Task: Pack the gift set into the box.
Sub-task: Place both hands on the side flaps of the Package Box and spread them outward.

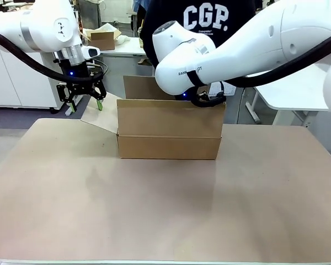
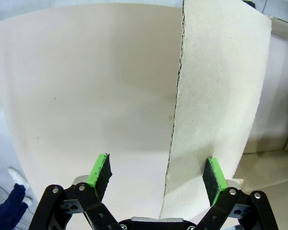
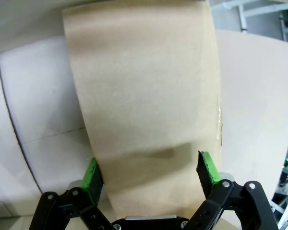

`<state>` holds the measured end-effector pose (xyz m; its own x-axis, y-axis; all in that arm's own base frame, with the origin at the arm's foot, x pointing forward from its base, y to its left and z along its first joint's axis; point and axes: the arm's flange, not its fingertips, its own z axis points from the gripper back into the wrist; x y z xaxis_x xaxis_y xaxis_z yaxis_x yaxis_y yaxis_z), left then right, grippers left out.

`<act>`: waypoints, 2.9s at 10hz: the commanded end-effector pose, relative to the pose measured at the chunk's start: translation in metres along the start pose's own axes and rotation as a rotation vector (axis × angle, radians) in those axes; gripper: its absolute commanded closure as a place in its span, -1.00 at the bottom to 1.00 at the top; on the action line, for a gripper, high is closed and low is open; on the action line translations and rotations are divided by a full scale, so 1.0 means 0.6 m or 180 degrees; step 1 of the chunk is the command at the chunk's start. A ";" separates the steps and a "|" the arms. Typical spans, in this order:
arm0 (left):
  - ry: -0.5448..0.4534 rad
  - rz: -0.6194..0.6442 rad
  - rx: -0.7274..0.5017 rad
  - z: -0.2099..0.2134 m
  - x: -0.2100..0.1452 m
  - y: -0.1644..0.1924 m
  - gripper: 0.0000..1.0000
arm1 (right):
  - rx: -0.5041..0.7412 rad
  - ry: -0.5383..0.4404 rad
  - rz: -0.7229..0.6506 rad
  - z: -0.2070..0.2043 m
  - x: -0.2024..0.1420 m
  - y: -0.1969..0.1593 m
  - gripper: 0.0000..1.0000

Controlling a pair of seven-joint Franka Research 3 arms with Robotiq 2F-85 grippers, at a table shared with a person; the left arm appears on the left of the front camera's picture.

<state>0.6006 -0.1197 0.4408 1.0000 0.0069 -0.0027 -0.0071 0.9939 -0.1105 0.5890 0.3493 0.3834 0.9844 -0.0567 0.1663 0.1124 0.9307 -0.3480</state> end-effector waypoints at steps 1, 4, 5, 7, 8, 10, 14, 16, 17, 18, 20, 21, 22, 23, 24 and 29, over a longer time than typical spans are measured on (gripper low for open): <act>-0.0030 0.0048 0.0059 0.002 -0.001 0.002 -1.00 | 0.0019 0.0121 -0.0014 0.002 -0.004 0.001 -1.00; -0.0030 0.0048 0.0059 0.002 -0.001 0.002 -1.00 | 0.0101 0.0180 0.0055 0.007 -0.009 0.012 -1.00; -0.0030 0.0048 0.0059 0.002 -0.001 0.002 -1.00 | 0.0142 0.0200 0.0069 0.007 -0.008 0.012 -1.00; -0.0030 0.0048 0.0059 0.002 -0.001 0.002 -1.00 | 0.0178 0.0213 0.0066 0.007 -0.008 0.012 -1.00; -0.0030 0.0048 0.0059 0.002 -0.001 0.002 -1.00 | 0.0101 0.0187 0.0040 0.006 -0.007 0.011 -1.00; -0.0030 0.0048 0.0059 0.002 -0.001 0.002 -1.00 | -0.0025 0.0103 -0.0076 0.005 -0.003 0.000 -1.00; -0.0030 0.0048 0.0059 0.002 -0.001 0.002 -1.00 | -0.0273 -0.0079 -0.0322 0.024 0.005 -0.048 -1.00; -0.0030 0.0048 0.0059 0.002 -0.001 0.002 -1.00 | -0.0293 -0.0119 -0.0312 0.043 0.002 -0.070 -1.00; -0.0030 0.0048 0.0059 0.002 -0.001 0.002 -1.00 | -0.0278 -0.0132 -0.0305 0.057 -0.002 -0.085 -1.00; -0.0030 0.0048 0.0059 0.002 -0.001 0.002 -1.00 | -0.0209 -0.0127 -0.0270 0.073 -0.005 -0.100 -1.00; -0.0030 0.0048 0.0059 0.002 -0.001 0.002 -1.00 | -0.0102 -0.0037 -0.0206 0.100 -0.008 -0.133 -1.00; -0.0030 0.0048 0.0059 0.002 -0.001 0.002 -1.00 | -0.0036 0.0046 -0.0182 0.108 -0.008 -0.156 -1.00; -0.0030 0.0048 0.0059 0.002 -0.001 0.002 -1.00 | 0.0009 0.0075 -0.0225 0.114 -0.009 -0.181 -1.00; -0.0030 0.0048 0.0059 0.002 -0.001 0.002 -1.00 | 0.0116 0.0096 -0.0250 0.120 -0.011 -0.205 -1.00; -0.0030 0.0048 0.0059 0.002 -0.001 0.002 -1.00 | 0.0228 0.0126 -0.0261 0.125 -0.012 -0.228 -1.00; -0.0030 0.0048 0.0059 0.002 -0.001 0.002 -1.00 | 0.0959 0.0384 -0.0213 0.075 -0.009 -0.328 -1.00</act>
<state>0.6006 -0.1197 0.4410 1.0000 0.0071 -0.0023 -0.0073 0.9938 -0.1105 0.5677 0.2014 0.5006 0.9826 -0.1702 0.0738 0.1783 0.9765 -0.1214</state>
